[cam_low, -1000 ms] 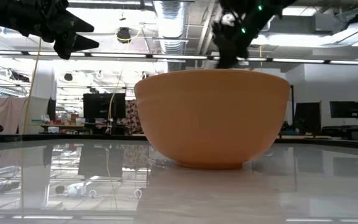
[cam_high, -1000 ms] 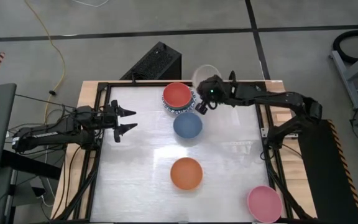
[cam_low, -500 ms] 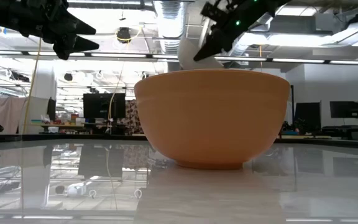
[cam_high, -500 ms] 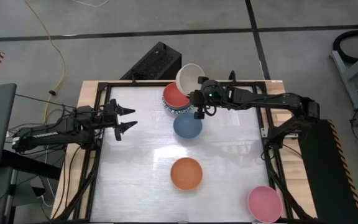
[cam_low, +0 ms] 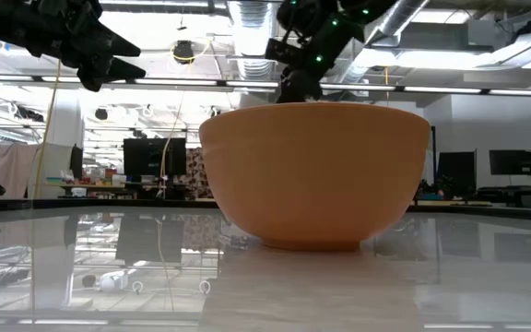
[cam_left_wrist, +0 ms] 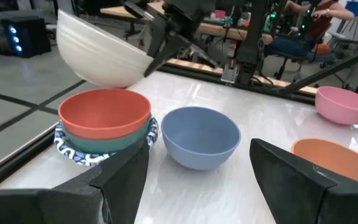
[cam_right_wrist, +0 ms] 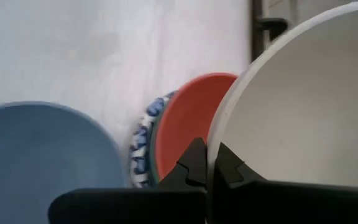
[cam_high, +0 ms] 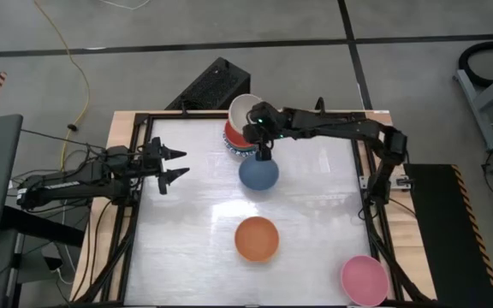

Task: Nest bowls inside each other
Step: Stack the white bowl on top of the orange bowl

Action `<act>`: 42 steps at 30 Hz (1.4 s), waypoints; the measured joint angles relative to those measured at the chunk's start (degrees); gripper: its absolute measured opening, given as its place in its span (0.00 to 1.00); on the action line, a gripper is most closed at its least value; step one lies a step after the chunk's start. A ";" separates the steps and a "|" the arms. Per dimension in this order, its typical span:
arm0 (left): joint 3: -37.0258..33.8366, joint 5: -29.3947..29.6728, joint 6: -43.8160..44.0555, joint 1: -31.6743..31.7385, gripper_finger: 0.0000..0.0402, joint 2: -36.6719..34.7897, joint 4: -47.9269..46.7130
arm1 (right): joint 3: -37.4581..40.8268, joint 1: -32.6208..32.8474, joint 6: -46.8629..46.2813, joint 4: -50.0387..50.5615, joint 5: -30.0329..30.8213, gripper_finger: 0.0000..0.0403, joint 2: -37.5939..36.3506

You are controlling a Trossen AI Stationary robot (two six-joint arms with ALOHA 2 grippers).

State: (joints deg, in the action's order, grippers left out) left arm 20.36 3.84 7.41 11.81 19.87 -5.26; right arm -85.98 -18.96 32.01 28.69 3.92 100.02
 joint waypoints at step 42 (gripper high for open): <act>0.02 -0.51 0.40 0.02 0.67 -0.01 -1.88 | -11.91 -4.52 -10.77 10.62 -10.14 0.18 11.51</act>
State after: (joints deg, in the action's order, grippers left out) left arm 20.38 3.33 7.81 11.84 19.86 -7.14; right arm -97.89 -23.48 21.24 39.30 -6.22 111.53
